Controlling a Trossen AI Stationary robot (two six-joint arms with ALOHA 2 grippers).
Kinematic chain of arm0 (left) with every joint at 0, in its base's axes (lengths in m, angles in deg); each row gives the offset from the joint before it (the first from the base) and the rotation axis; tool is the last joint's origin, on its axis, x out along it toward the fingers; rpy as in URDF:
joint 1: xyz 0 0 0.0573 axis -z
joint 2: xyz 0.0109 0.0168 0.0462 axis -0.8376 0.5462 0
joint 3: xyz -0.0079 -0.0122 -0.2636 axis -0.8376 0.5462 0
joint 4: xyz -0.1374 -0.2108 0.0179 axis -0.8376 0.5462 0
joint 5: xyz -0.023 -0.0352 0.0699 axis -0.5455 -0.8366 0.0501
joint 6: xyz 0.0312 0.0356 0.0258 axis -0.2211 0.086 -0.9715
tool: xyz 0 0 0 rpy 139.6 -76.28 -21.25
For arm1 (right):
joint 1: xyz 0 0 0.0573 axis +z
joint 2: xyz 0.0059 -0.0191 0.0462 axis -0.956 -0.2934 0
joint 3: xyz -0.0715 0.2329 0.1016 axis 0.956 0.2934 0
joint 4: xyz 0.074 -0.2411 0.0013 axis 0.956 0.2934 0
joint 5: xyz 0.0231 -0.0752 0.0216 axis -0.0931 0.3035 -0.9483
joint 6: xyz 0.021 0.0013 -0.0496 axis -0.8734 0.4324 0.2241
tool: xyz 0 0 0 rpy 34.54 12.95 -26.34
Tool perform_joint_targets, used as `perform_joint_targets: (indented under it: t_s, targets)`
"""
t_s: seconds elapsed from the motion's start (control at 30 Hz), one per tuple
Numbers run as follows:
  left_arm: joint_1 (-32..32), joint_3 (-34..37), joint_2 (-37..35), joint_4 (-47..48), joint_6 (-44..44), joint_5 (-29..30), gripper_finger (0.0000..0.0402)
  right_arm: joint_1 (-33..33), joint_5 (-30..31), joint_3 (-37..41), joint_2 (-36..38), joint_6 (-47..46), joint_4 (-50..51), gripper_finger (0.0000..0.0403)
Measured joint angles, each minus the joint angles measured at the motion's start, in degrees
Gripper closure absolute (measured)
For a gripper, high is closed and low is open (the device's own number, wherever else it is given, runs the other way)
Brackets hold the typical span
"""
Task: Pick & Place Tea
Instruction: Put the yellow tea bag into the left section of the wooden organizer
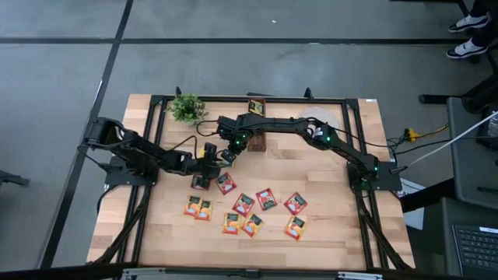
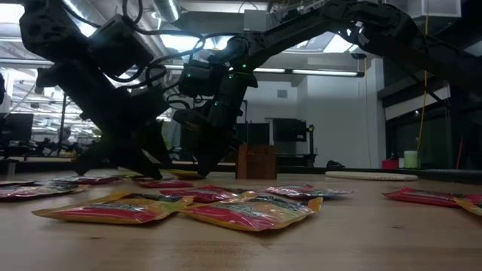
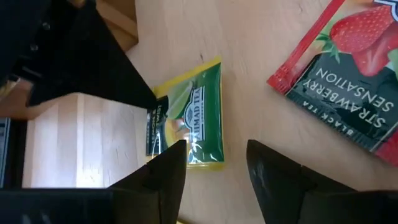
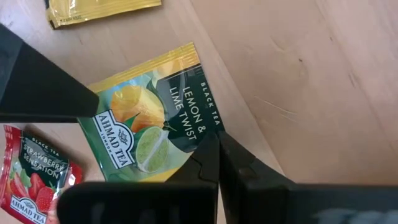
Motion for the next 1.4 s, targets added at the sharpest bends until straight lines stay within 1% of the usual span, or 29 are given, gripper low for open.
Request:
perform_joint_targets:
  t_s: [0.07, 0.23, 0.5, 0.6, 0.67, 0.77, 0.83, 1.07, 1.2, 1.27, 1.4]
  targets:
    - [0.0, 0.0, 0.3, -0.7, -0.7, 0.2, 0.024, 0.0, 0.0, 0.0, 0.0, 0.0, 0.0, 0.0402]
    - [-0.4, 0.0, 0.4, -0.6, -1.8, 3.0, 0.0249, 0.0, 0.0, 0.0, 0.0, 0.0, -0.1, 0.0402]
    - [-1.3, 0.0, 0.4, -0.6, -2.0, 2.6, 0.0278, 0.0, 0.1, 0.0, 0.0, 0.0, -1.0, 0.0402]
    - [-1.3, 0.0, 0.4, -0.6, -3.3, -0.1, 0.0304, 0.0, 0.1, 0.0, 0.0, 0.0, -1.1, 0.0402]
    - [-1.3, 0.0, 0.4, -0.6, -3.7, -1.9, 0.0329, 0.0, 0.1, 0.0, 0.0, 0.0, -1.3, 0.0402]
    - [-1.2, 0.0, 0.4, -0.6, -3.7, -2.4, 0.0377, 0.0, 0.1, 0.0, 0.0, 0.1, -1.3, 0.0402]
    - [-1.2, 0.0, 0.4, -0.7, -3.7, -2.4, 0.0393, 0.0, 0.1, 0.0, 0.0, 0.1, -1.3, 0.0402]
    - [-1.2, -1.4, 0.4, 0.9, -5.4, -0.1, 0.0399, 0.0, 0.5, 0.0, 0.3, 1.6, -1.3, 0.04]
    - [-1.2, -2.9, 0.4, 2.8, -5.4, 1.4, 0.04, 0.0, 0.5, 0.2, 2.7, 1.6, -1.7, 0.0392]
    - [-1.2, -3.6, 0.3, 2.9, -5.4, 3.3, 0.0399, 0.0, 0.4, 0.1, 4.4, 1.6, -1.3, 0.0391]
    - [-1.3, -4.3, -2.0, 2.8, -5.8, 4.8, 0.04, -0.1, 0.3, 0.0, 6.8, 2.7, -0.6, 0.0395]
